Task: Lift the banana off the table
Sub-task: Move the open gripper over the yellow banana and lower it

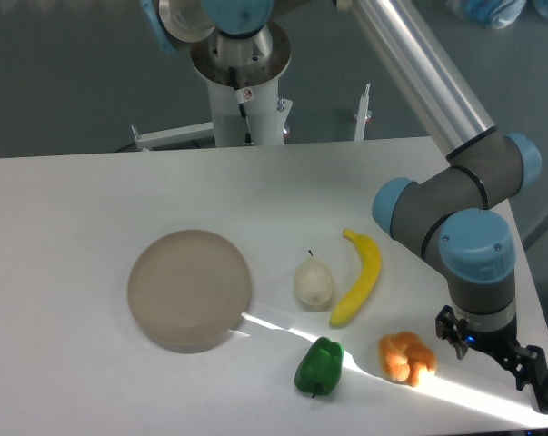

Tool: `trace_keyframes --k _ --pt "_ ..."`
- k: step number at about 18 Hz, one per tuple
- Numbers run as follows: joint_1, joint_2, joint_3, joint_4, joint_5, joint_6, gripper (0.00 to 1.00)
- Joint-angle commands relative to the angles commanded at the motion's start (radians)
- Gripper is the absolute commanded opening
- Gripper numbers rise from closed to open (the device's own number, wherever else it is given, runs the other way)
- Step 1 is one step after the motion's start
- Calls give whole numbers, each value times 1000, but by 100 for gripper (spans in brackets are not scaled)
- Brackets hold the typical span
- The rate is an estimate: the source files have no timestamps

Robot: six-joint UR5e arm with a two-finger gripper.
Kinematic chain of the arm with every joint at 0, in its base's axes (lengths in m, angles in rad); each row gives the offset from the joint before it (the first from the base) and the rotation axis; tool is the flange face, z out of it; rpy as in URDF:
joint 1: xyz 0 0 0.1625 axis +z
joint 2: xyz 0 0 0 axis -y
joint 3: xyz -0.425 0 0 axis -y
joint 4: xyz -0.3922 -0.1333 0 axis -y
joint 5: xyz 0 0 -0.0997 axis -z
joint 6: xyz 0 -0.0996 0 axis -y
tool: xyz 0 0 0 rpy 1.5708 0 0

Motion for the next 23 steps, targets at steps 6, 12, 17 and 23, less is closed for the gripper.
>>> trace_keyframes --k 6,12,17,23 --pt "0 6 -12 0 0 -2 100" --pt "5 55 -90 0 -3 8 100" --pt "48 153 -205 -34 -63 -3 100" --pt "103 321 -452 -81 -153 -132 100"
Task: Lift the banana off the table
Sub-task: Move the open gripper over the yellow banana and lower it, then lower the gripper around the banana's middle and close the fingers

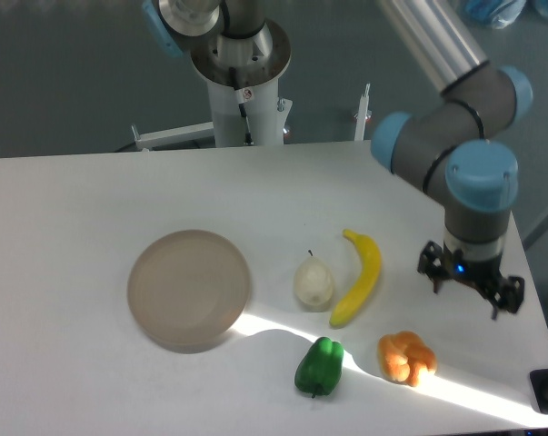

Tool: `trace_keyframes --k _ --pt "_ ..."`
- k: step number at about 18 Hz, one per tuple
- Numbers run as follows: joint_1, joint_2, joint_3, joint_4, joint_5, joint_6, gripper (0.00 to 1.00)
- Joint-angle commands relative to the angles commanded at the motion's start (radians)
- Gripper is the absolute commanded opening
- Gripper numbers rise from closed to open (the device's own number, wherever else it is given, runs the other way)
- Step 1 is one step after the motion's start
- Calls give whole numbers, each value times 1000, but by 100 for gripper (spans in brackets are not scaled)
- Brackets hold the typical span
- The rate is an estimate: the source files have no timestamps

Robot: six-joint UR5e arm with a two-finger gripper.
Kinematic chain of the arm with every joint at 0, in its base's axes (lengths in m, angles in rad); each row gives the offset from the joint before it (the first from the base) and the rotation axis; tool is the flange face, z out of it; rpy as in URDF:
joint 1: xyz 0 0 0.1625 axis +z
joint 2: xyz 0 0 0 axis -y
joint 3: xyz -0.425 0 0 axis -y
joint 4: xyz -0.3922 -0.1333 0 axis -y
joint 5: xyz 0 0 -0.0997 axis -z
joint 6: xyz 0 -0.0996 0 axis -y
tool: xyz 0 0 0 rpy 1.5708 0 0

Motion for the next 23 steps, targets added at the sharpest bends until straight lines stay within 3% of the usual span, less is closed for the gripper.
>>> trace_keyframes --k 6,9,14,18,23 --pt "-5 38 -172 52 -78 -60 100" --pt "-14 34 -213 100 -77 -63 100" --pt "-14 23 -230 107 -74 -63 100" --pt "-28 -9 -264 184 -68 -68 100" --pt "-34 -26 -275 195 -52 -69 100"
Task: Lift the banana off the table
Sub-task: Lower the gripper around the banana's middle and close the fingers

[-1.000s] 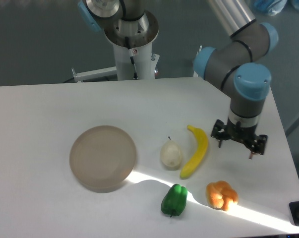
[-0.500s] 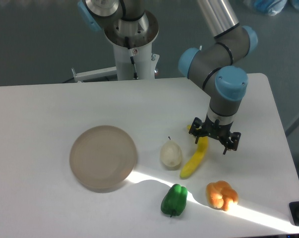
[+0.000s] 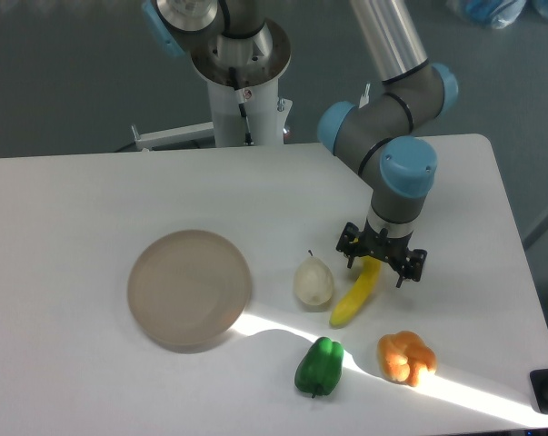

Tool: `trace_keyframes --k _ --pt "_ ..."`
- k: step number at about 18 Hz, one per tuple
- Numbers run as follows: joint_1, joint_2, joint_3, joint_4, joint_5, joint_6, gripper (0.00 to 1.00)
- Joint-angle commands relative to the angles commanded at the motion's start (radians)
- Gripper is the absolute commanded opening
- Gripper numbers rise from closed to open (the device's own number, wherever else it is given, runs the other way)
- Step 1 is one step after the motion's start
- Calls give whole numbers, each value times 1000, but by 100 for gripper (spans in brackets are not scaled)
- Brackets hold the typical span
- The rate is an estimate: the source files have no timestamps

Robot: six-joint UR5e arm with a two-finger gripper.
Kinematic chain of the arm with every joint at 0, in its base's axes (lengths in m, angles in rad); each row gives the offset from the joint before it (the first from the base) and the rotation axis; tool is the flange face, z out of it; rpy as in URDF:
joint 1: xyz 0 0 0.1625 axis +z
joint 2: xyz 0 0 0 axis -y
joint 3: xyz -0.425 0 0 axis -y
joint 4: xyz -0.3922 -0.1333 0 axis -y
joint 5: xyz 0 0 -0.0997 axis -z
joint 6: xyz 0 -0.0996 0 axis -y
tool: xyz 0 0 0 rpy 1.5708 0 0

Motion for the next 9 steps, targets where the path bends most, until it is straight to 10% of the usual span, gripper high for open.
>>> trace_keyframes --k 5,9 --pt "-3 -3 -9 0 2 -3 97" --pt "-5 -3 -5 -2 3 -3 57"
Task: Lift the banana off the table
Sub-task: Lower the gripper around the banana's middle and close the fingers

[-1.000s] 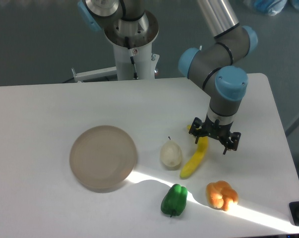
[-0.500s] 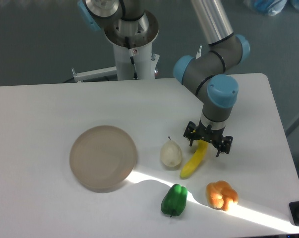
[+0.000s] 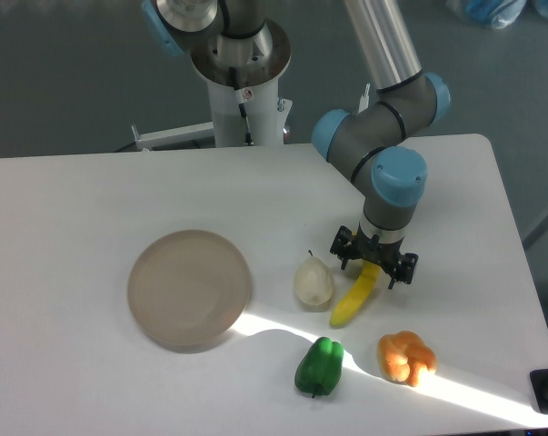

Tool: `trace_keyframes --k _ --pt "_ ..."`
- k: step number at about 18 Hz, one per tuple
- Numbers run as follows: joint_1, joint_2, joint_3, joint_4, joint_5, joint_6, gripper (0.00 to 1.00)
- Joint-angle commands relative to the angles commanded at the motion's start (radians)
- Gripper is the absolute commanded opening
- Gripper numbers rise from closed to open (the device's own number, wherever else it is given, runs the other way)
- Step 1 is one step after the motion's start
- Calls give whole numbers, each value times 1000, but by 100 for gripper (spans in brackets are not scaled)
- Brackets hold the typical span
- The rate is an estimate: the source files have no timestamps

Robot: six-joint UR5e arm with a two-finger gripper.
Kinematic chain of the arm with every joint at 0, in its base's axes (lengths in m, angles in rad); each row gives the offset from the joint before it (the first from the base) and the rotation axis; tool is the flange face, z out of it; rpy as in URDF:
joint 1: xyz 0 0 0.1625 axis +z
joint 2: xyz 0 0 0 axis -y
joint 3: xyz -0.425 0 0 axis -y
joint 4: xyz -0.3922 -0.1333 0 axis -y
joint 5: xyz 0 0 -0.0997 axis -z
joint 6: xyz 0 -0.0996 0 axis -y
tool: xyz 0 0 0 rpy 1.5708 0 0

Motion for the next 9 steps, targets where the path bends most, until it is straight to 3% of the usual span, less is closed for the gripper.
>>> trace_keyframes --k 6,9 --pt "2 0 6 0 -2 6 44" --pt "2 0 6 0 -2 5 43"
